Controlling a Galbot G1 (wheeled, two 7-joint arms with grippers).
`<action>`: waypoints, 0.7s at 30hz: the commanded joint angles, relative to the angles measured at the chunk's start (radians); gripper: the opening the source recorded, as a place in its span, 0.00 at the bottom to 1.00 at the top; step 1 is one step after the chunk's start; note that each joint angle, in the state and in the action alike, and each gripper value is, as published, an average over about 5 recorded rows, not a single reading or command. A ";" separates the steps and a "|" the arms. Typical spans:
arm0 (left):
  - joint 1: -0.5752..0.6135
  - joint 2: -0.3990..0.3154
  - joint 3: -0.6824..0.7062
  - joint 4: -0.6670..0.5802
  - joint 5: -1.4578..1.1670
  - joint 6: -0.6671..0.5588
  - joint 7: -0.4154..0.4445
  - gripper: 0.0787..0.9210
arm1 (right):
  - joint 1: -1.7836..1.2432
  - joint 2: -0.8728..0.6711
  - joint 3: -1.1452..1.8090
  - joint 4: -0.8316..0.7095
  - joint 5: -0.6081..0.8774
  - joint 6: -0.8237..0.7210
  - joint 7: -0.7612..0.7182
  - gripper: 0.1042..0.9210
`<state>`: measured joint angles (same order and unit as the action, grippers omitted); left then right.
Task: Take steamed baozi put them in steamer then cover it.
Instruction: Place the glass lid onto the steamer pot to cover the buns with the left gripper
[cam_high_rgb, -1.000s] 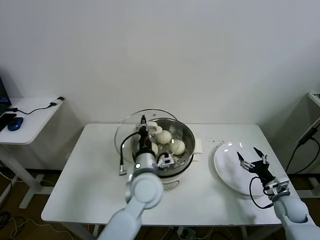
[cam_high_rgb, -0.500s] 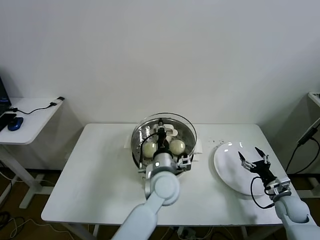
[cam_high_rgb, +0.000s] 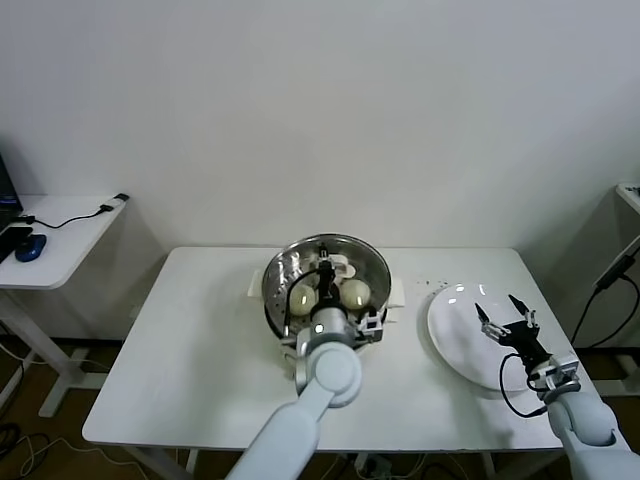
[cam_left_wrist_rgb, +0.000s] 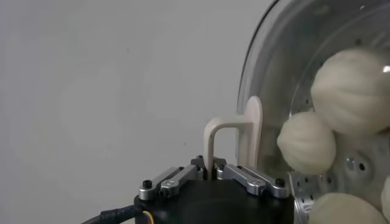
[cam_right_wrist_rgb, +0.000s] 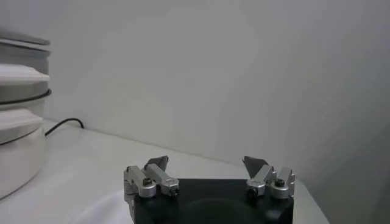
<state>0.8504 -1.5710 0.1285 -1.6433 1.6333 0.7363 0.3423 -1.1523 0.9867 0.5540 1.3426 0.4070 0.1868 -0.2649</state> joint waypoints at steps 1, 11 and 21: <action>-0.004 0.002 -0.001 0.026 -0.011 0.049 -0.010 0.09 | -0.001 0.003 0.003 -0.001 -0.001 0.002 0.000 0.88; -0.003 0.002 -0.002 0.041 -0.012 0.049 -0.020 0.09 | -0.001 0.007 0.006 -0.001 -0.004 0.003 -0.001 0.88; 0.000 0.006 -0.009 0.052 -0.010 0.049 -0.024 0.09 | -0.007 0.013 0.016 0.002 -0.012 0.007 -0.003 0.88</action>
<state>0.8470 -1.5694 0.1250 -1.5980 1.6253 0.7364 0.3166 -1.1570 0.9973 0.5652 1.3427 0.3976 0.1918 -0.2666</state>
